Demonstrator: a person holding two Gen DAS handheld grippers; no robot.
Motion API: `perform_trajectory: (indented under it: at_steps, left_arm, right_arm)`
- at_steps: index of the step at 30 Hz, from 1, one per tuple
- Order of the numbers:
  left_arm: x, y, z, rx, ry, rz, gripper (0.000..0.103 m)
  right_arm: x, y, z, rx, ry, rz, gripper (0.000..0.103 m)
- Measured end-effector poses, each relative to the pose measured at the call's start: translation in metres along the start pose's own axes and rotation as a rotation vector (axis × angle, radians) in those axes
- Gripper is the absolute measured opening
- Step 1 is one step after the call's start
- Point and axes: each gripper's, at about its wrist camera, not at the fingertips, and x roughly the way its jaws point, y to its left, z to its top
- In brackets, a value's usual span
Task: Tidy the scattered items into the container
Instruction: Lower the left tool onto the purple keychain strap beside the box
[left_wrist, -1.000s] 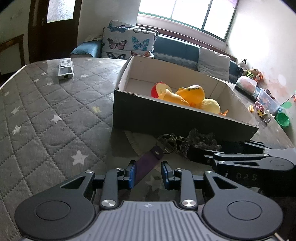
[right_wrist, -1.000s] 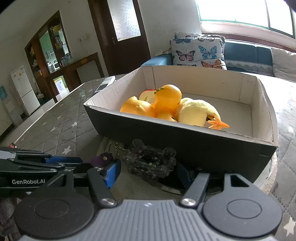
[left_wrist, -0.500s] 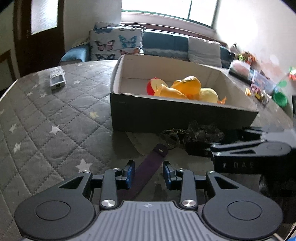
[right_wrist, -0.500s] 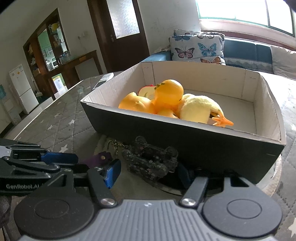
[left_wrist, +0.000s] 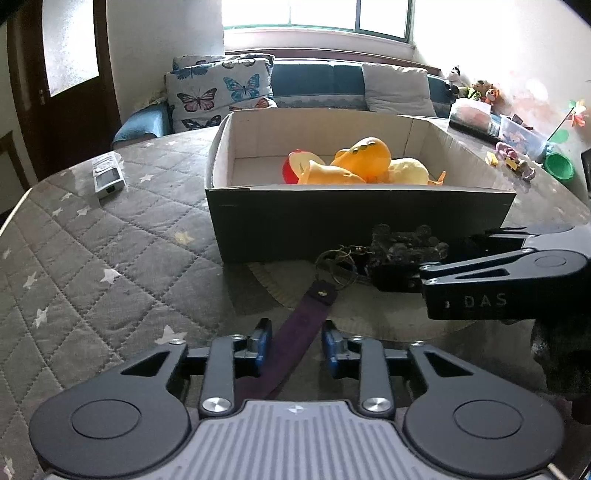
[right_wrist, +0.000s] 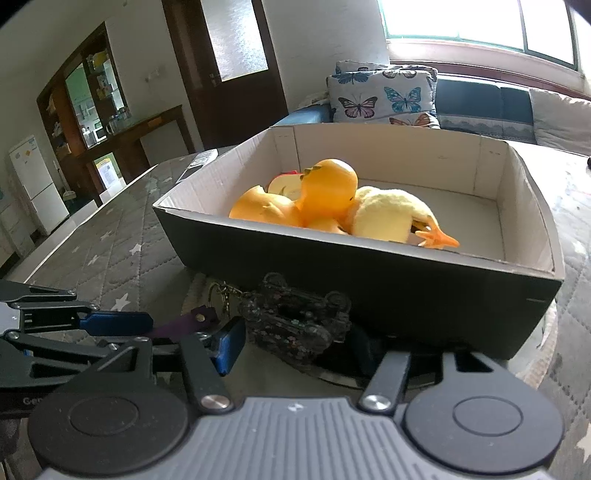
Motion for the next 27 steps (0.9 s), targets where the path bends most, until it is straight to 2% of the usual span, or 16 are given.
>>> perform_trajectory:
  at_steps: [5, 13, 14, 17, 20, 22, 24, 27]
  left_arm:
    - [-0.004, -0.001, -0.003, -0.003, -0.004, -0.038, 0.019]
    - [-0.010, -0.005, -0.009, -0.020, -0.011, -0.055, 0.016]
    - [-0.011, -0.006, -0.010, -0.019, -0.011, -0.053, 0.005]
    - [-0.012, -0.007, -0.011, -0.016, -0.008, -0.064, 0.004]
    - [-0.012, -0.006, -0.011, -0.027, -0.005, -0.066, 0.006]
    - [-0.011, -0.007, -0.010, -0.031, -0.005, -0.064, 0.012]
    - [-0.010, -0.008, -0.009, -0.031, -0.006, -0.053, 0.029]
    - [-0.008, -0.010, -0.008, -0.031, -0.003, -0.054, 0.030]
  right_arm:
    - [-0.001, 0.000, -0.001, 0.005, -0.003, 0.003, 0.061]
    - [-0.008, 0.001, -0.005, -0.005, -0.007, 0.008, 0.060]
    - [-0.009, 0.001, -0.005, -0.005, -0.007, 0.007, 0.060]
    - [-0.009, 0.001, -0.006, -0.003, -0.004, 0.009, 0.060]
    - [-0.009, 0.000, -0.005, -0.002, -0.002, 0.010, 0.061]
    - [-0.009, -0.001, -0.005, 0.002, 0.000, 0.013, 0.061]
    - [-0.009, -0.001, -0.005, 0.005, 0.000, 0.015, 0.061]
    - [-0.009, -0.001, -0.005, 0.006, -0.002, 0.014, 0.062]
